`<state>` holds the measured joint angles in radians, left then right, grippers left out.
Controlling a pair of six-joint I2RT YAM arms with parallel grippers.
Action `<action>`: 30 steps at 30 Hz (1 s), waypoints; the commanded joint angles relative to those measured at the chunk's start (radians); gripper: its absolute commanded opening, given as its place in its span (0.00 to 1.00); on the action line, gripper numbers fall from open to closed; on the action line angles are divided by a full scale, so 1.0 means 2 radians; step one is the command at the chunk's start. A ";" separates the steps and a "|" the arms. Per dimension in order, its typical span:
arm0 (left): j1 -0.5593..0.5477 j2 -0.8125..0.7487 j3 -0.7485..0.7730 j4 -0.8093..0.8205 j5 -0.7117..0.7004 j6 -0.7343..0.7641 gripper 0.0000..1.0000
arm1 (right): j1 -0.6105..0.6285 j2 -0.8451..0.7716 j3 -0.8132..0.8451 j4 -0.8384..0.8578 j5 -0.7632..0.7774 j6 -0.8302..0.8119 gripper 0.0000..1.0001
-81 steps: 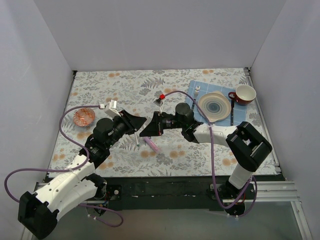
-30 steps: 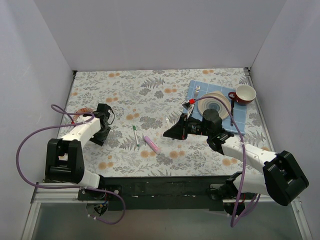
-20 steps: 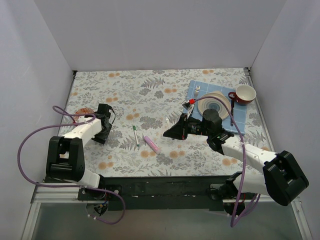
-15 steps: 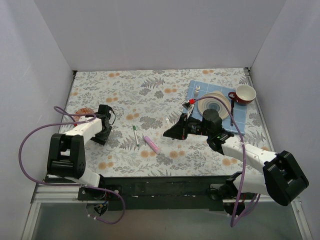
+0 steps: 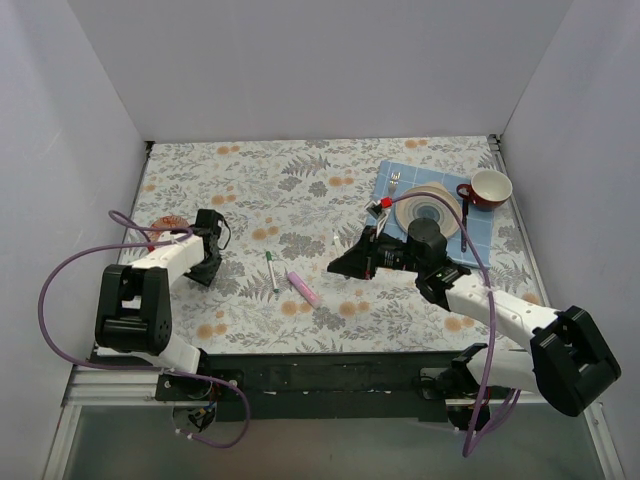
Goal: Insert the pens into the pen caps
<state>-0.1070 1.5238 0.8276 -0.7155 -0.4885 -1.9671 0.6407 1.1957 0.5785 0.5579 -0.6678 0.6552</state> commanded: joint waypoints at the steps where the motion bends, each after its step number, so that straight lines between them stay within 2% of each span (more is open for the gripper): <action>1: -0.022 -0.012 0.026 0.092 0.010 0.119 0.00 | -0.002 -0.023 0.001 0.005 0.006 -0.006 0.01; 2: -0.034 -0.025 0.030 0.117 0.031 0.238 0.00 | -0.002 -0.031 0.001 0.003 0.007 -0.006 0.01; 4: -0.079 -0.034 0.045 0.175 0.052 0.351 0.00 | -0.002 -0.040 0.002 -0.011 0.017 -0.010 0.01; 5: -0.092 -0.043 0.046 0.189 0.071 0.439 0.00 | -0.002 -0.049 0.003 -0.017 0.021 -0.012 0.01; 8: -0.129 -0.052 0.052 0.206 0.160 0.538 0.00 | -0.003 -0.069 0.005 -0.037 0.036 -0.019 0.01; 9: -0.140 -0.054 0.052 0.205 0.191 0.598 0.00 | -0.003 -0.073 0.006 -0.040 0.040 -0.020 0.01; 12: -0.193 -0.052 0.058 0.211 0.205 0.677 0.00 | -0.004 -0.099 0.005 -0.059 0.051 -0.025 0.01; 15: -0.230 -0.016 0.091 0.215 0.220 0.733 0.00 | -0.004 -0.139 0.005 -0.087 0.072 -0.032 0.01; 17: -0.251 0.012 0.138 0.206 0.233 0.738 0.00 | -0.004 -0.177 0.008 -0.106 0.103 -0.041 0.01; 21: -0.295 0.075 0.183 0.191 0.243 0.751 0.00 | -0.004 -0.246 0.015 -0.164 0.178 -0.064 0.01; 22: -0.314 0.089 0.182 0.197 0.263 0.766 0.00 | -0.004 -0.259 0.017 -0.181 0.191 -0.068 0.01; 26: -0.345 0.118 0.168 0.211 0.270 0.785 0.00 | -0.004 -0.306 0.027 -0.216 0.244 -0.089 0.01; 30: -0.357 0.143 0.163 0.210 0.273 0.797 0.00 | -0.004 -0.313 0.038 -0.234 0.249 -0.095 0.01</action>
<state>-0.8097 1.7924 1.1648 -0.2939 0.0277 -0.4374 0.6357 0.5812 0.6052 0.1448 -0.2474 0.5098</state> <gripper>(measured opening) 0.313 0.207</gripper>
